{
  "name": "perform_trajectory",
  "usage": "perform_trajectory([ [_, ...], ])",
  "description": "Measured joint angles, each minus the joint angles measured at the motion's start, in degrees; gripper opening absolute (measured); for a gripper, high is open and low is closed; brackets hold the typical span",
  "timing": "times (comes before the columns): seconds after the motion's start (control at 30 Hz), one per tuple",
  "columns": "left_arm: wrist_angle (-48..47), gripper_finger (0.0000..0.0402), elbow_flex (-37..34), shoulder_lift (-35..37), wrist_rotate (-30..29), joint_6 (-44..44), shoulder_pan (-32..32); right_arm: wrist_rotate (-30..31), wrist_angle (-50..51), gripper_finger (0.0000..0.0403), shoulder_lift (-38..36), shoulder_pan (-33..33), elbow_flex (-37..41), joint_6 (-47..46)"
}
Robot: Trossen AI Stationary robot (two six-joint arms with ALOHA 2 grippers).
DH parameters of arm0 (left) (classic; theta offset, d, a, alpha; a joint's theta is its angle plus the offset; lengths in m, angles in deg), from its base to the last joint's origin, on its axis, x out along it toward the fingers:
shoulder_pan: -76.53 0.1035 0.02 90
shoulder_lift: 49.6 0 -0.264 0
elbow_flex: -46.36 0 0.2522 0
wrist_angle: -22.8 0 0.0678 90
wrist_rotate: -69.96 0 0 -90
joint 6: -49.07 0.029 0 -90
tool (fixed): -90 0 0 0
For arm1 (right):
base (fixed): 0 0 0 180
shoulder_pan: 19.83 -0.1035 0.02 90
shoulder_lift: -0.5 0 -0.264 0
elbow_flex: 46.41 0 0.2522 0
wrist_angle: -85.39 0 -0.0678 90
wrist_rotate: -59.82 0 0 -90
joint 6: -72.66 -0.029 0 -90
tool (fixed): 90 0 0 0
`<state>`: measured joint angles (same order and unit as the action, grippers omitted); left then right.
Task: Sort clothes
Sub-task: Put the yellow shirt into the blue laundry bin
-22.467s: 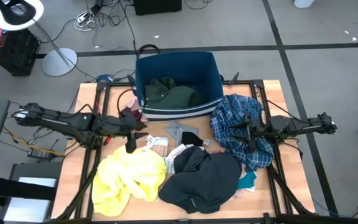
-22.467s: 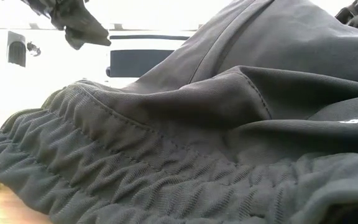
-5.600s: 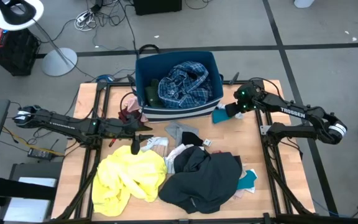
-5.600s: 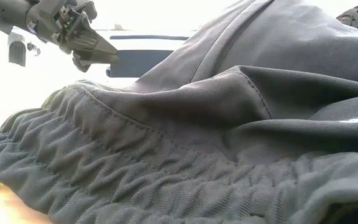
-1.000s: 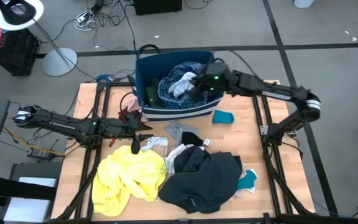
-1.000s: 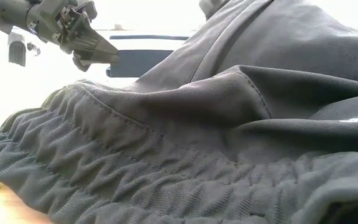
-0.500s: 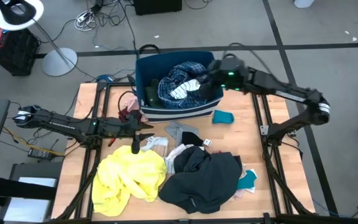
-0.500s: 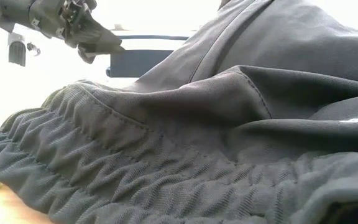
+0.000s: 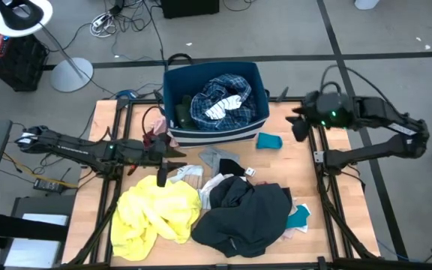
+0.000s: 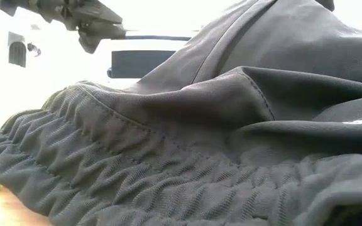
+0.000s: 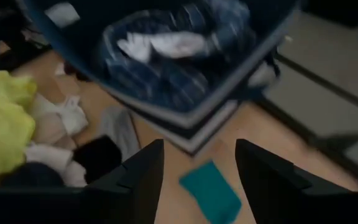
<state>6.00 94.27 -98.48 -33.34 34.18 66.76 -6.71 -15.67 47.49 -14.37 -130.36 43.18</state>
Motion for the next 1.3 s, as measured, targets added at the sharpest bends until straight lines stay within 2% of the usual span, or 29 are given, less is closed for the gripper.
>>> perform_trajectory([
  [0.1,-10.5,0.0163,5.8,-0.6,-3.9,-1.1,-2.2,0.2,-1.8,0.0197,-5.1,-3.1,7.9,-6.1],
  [0.27,-25.9,0.0163,13.3,-3.2,-8.1,-6.9,-6.0,-0.1,-10.8,0.0196,-9.8,-7.8,22.0,-10.6],
  [0.43,-36.0,0.0163,15.8,-7.6,-7.7,-16.1,-8.7,-0.2,-23.4,0.0196,-9.6,-10.4,32.7,-11.4],
  [0.53,-39.3,0.0163,15.8,-10.5,-4.1,-22.1,-9.4,-0.2,-29.1,0.0196,-8.7,-10.7,36.8,-10.8],
  [0.7,-42.6,0.0163,15.8,-15.1,1.2,-28.0,-9.4,-0.6,-33.5,0.0195,-7.7,-10.7,40.5,-10.8],
  [1.17,-42.7,0.0163,15.8,-30.7,3.1,-30.6,-9.5,-1.1,-33.9,0.0195,-6.9,-10.7,41.0,-11.0],
  [1.3,-40.9,0.0153,15.8,-35.0,6.2,-31.4,-9.5,-1.1,-33.9,0.0193,-6.9,-10.7,41.0,-11.0],
])
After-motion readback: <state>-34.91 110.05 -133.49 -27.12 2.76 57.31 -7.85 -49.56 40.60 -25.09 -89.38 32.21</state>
